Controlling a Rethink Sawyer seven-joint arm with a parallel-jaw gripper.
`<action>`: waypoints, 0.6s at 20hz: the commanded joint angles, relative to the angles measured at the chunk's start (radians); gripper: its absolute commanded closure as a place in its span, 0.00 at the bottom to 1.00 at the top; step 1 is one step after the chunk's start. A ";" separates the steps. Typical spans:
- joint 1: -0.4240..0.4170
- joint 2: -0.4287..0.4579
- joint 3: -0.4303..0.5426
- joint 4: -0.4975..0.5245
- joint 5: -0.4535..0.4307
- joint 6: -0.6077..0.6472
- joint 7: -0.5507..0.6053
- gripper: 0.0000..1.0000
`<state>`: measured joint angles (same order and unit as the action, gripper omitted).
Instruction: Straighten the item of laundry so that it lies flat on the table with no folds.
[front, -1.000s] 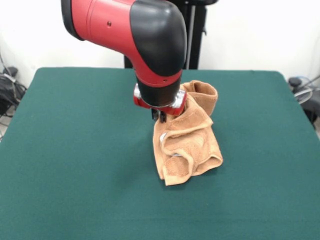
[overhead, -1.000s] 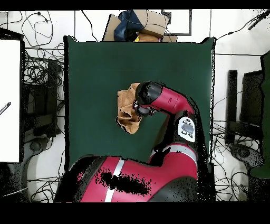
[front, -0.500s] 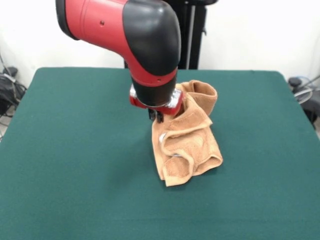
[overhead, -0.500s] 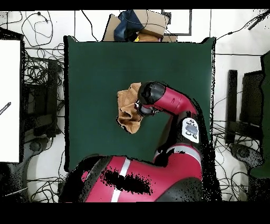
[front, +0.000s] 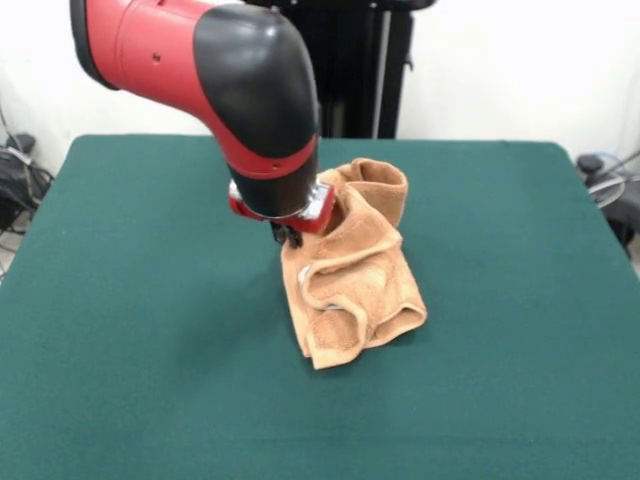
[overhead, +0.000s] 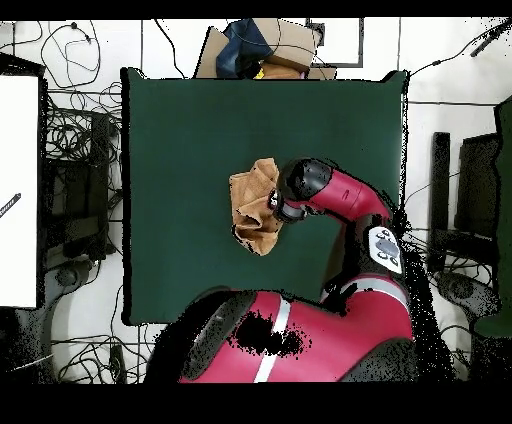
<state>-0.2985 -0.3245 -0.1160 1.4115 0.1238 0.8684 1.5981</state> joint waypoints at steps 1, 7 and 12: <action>-0.006 0.011 0.125 0.014 -0.060 0.032 -0.051 1.00; 0.010 -0.005 0.141 0.059 -0.059 -0.066 0.015 1.00; 0.015 0.010 0.143 0.033 -0.088 -0.119 0.002 1.00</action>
<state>-0.3062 -0.3253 -0.0756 1.4115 0.1018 0.8512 1.5981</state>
